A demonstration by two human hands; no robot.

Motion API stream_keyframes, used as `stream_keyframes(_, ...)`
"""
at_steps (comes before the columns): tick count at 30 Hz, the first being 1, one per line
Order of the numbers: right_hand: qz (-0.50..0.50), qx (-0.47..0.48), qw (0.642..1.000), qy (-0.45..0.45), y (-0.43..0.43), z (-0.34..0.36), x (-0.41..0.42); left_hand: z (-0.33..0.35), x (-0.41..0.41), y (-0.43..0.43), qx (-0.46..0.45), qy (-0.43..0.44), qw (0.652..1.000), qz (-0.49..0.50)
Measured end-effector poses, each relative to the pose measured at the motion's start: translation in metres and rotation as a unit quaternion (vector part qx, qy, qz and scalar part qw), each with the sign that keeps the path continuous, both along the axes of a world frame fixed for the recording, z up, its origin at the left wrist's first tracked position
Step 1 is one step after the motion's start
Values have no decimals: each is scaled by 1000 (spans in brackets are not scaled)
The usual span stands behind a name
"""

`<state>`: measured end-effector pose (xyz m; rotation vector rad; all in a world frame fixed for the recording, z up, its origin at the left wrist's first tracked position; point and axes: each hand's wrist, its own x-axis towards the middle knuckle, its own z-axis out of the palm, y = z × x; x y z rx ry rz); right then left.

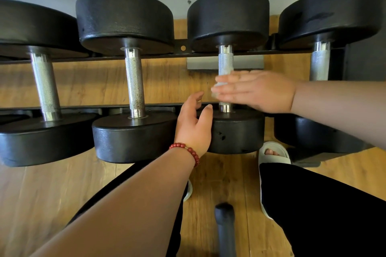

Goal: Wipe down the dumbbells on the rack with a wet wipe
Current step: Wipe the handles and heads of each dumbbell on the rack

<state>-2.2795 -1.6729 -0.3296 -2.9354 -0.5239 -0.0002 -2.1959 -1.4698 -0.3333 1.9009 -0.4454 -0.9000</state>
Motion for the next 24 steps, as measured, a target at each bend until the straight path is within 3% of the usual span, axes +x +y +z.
stream_keyframes(4,110,-32,992,44,-4,13,0,1,-1,1,2,2,1000,0)
stream_keyframes(6,120,-57,990,40,-14,17,8,1,-1,0,2,-4,1000,0)
stream_keyframes(11,-74,23,997,-13,-5,12,13,-1,-1,0,2,-12,1000,-2)
stream_keyframes(15,-95,97,990,43,17,8,-12,-1,-2,0,-2,-12,1000,-1)
stream_keyframes(18,-262,223,937,51,32,18,-21,-2,-1,-1,1,-17,1000,-1)
stream_keyframes(21,-431,331,839,0,54,28,-17,0,-2,-1,2,-15,1000,0)
stream_keyframes(24,-526,398,749,69,66,28,-1,1,-2,-1,2,-16,1000,2)
